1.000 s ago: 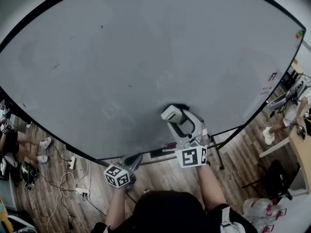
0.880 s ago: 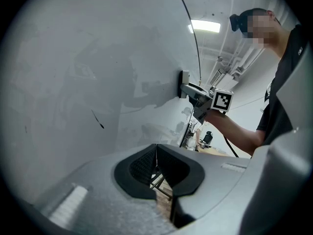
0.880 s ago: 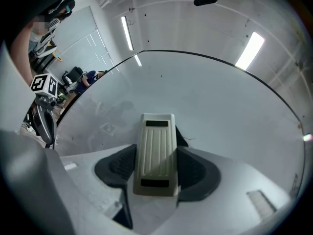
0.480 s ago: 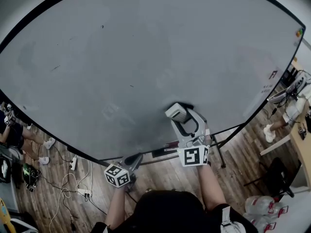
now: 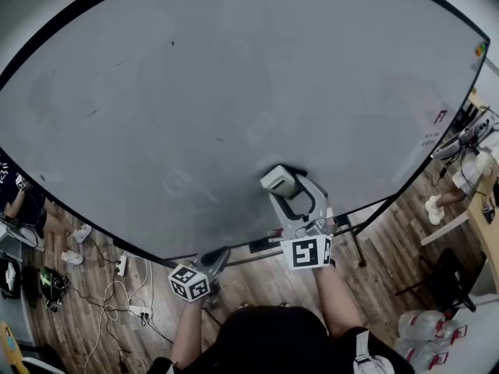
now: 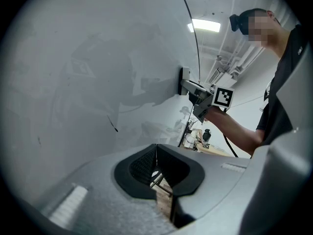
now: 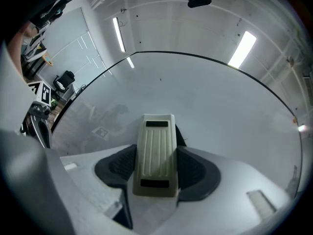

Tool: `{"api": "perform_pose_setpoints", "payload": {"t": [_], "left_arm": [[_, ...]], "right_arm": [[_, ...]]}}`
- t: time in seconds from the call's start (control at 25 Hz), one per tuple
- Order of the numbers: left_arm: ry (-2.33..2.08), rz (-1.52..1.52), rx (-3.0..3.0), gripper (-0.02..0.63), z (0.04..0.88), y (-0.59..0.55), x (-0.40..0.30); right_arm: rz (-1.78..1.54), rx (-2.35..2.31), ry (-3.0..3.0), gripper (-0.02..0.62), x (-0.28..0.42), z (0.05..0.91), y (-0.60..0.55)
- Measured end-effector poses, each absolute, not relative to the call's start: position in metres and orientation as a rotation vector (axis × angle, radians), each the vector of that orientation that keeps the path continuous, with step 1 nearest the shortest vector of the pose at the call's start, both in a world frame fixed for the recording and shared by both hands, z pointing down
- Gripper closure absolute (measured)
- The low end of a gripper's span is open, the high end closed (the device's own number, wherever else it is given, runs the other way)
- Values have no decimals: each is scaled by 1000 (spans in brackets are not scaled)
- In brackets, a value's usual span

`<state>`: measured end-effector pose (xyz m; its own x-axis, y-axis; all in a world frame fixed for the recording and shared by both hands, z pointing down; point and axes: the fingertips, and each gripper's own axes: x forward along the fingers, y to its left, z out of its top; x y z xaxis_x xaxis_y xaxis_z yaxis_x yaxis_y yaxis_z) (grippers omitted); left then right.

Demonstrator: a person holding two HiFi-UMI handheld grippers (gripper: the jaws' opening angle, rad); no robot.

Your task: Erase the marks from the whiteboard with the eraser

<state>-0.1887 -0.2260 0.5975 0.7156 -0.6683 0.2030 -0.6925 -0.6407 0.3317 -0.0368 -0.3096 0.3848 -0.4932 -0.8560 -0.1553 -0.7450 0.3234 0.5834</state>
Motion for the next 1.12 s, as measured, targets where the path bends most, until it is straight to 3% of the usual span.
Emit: {"api": "perform_pose_setpoints", "payload": {"t": [1.12], "left_arm": [[-1090,80,2516,594,595,-215,-223]], "right_arm": [[-954,1264,-2508,341,-129,395,-283]]}}
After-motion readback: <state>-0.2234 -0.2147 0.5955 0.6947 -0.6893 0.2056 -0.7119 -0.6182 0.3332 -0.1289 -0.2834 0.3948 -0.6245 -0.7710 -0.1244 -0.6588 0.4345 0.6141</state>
